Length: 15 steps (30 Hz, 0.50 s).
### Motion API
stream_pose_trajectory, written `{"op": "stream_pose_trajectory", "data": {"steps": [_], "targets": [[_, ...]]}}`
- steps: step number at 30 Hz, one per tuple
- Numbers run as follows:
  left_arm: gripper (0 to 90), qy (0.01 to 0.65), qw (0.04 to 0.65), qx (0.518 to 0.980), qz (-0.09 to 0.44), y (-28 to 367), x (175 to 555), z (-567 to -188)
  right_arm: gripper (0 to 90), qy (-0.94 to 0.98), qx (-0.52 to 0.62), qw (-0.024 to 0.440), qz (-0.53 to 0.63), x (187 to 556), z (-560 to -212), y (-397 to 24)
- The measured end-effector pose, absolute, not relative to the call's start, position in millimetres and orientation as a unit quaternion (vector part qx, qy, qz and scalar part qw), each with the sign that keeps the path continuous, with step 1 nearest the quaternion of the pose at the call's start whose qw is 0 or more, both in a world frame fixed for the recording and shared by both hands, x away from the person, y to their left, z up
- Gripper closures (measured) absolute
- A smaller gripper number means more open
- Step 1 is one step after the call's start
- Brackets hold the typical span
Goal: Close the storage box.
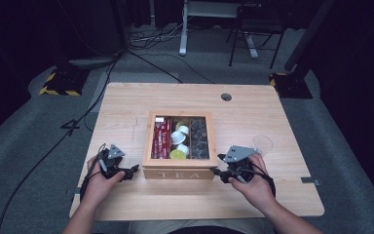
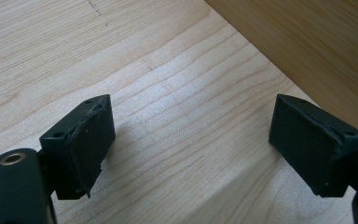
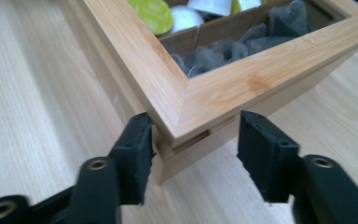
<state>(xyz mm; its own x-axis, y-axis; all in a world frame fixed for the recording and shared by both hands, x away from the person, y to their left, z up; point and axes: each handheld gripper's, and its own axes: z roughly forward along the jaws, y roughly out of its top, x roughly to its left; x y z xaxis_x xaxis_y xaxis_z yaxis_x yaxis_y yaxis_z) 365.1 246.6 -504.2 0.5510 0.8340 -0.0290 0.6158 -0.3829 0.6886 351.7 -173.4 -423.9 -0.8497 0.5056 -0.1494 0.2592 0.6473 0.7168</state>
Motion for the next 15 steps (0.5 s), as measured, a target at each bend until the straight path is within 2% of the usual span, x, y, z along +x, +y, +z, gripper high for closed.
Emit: {"op": "stream_pose_trajectory", "data": {"steps": [2, 4, 5, 12, 13, 15], "targets": [[14.7, 0.444, 0.333, 0.816, 0.165, 246.6, 365.2, -504.2, 41.8, 0.887, 0.213, 0.176, 0.37, 349.0, -424.9, -172.8], [14.7, 0.444, 0.333, 0.815, 0.164, 246.5, 365.3, -504.2, 33.3, 0.884, 0.214, 0.183, 0.373, 348.4, -421.4, -174.0], [14.7, 0.444, 0.333, 0.815, 0.164, 246.5, 365.3, -504.2, 31.9, 0.881, 0.218, 0.184, 0.377, 348.3, -419.7, -174.8], [14.7, 0.445, 0.333, 0.815, 0.165, 246.3, 365.4, -504.3, 29.4, 0.868, 0.232, 0.151, 0.412, 355.0, -412.8, -182.3], [14.7, 0.444, 0.333, 0.815, 0.165, 246.4, 365.4, -504.2, 28.1, 0.86, 0.233, 0.13, 0.435, 359.0, -409.9, -185.0], [14.7, 0.444, 0.333, 0.815, 0.165, 246.4, 365.4, -504.2, 26.8, 0.855, 0.234, 0.119, 0.447, 361.2, -407.1, -186.7]]}}
